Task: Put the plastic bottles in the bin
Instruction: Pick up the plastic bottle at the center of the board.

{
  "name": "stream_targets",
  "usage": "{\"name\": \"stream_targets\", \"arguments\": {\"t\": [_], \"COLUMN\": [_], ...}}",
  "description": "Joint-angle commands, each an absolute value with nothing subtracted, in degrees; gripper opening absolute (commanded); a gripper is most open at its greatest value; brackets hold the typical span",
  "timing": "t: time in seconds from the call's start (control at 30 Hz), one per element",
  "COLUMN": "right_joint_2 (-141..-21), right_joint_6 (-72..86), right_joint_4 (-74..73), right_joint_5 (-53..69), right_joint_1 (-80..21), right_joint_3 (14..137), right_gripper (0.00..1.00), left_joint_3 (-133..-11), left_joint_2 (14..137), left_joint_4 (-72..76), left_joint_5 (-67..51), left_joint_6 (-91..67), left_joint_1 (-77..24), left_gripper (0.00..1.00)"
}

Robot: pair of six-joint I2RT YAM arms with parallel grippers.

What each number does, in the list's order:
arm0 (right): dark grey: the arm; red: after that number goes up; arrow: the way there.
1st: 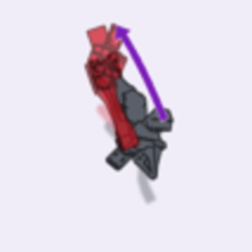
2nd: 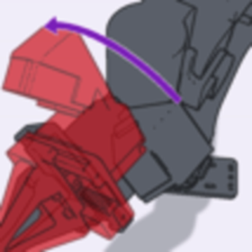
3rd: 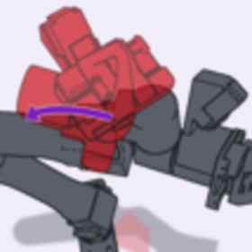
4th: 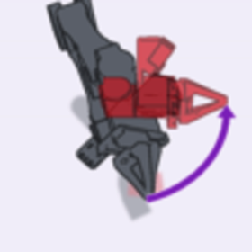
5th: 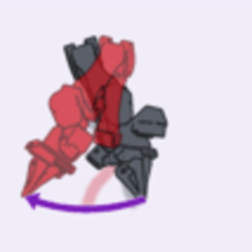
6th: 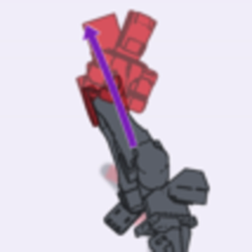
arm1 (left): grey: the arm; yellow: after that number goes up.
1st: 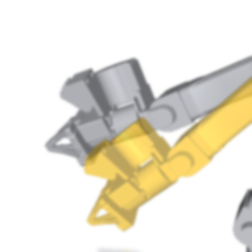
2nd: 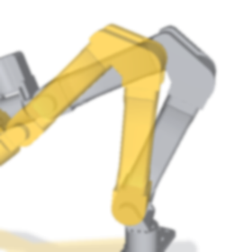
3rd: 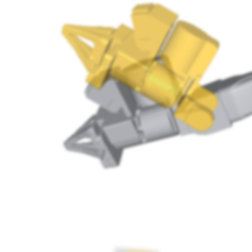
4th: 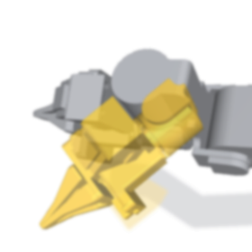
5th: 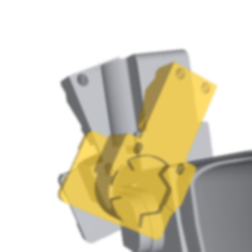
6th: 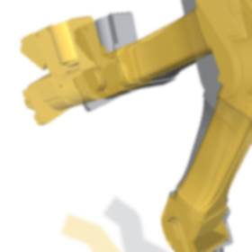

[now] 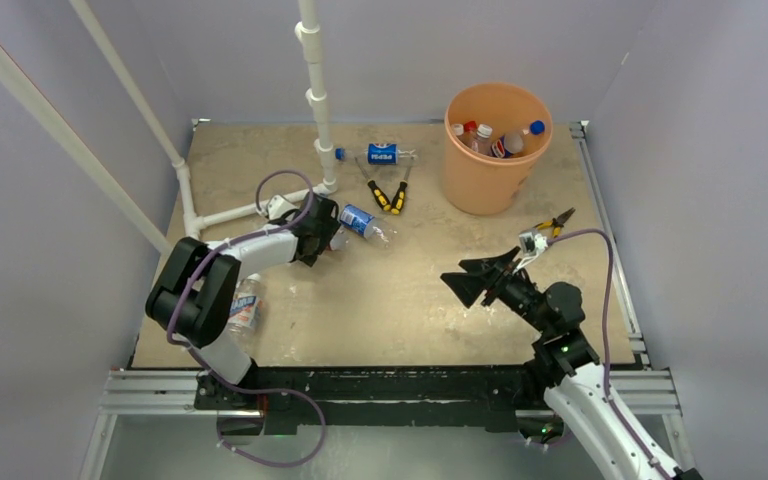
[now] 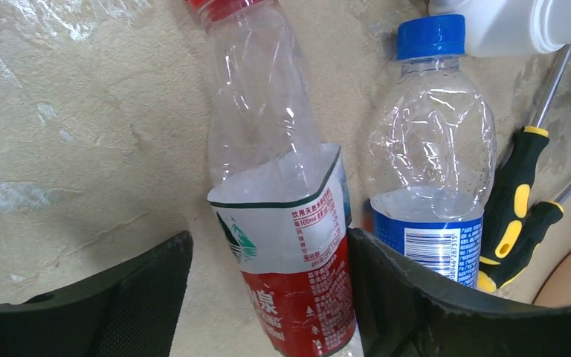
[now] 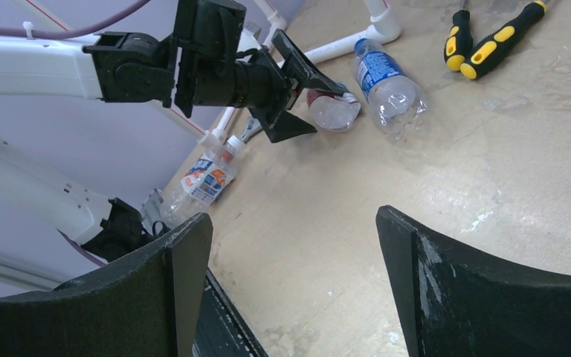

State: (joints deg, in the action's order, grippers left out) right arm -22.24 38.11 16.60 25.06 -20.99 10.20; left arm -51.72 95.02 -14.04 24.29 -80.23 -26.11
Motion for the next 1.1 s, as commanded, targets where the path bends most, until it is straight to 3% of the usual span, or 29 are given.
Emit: {"name": "stream_targets", "arguments": {"t": [0.0, 0.27, 0.4, 0.53, 0.67, 0.8, 1.07], "right_joint_2": [-20.39, -19.27, -19.75, -21.47, -24.03, -28.55, -37.29], "right_joint_6": [37.17, 36.90, 34.66, 32.76, 33.73, 39.20, 42.35], "right_joint_4": [14.72, 12.57, 11.31, 11.82, 14.88, 22.77, 26.31], "right_joint_5": [24.22, 23.96, 25.73, 30.85, 34.66, 39.91, 47.22], "right_joint_1": [-21.18, -21.18, -21.14, -21.14, -21.18, -21.18, -21.17], "right_joint_3": [13.33, 15.05, 17.67, 20.53, 22.90, 25.40, 30.73], "right_gripper": [0.84, 0.83, 0.83, 0.84, 0.86, 0.90, 0.90], "left_joint_3": [-50.45, -45.83, -42.06, -38.18, -35.23, -26.28, -19.22], "left_joint_2": [95.75, 89.21, 78.72, 64.26, 53.71, 44.94, 38.20], "left_joint_4": [-12.18, -10.75, -13.68, -13.34, -9.61, 7.33, 27.95], "left_joint_5": [23.19, 21.38, 18.92, 16.43, 8.42, -11.31, -28.48], "left_joint_6": [-80.92, -80.19, -76.90, -67.54, -50.80, -40.47, -41.05], "left_joint_1": [-25.49, -25.41, -25.93, -30.49, -35.35, -35.47, -39.33], "left_gripper": [0.68, 0.39, 0.15, 0.00, 0.00, 0.00, 0.00]}}
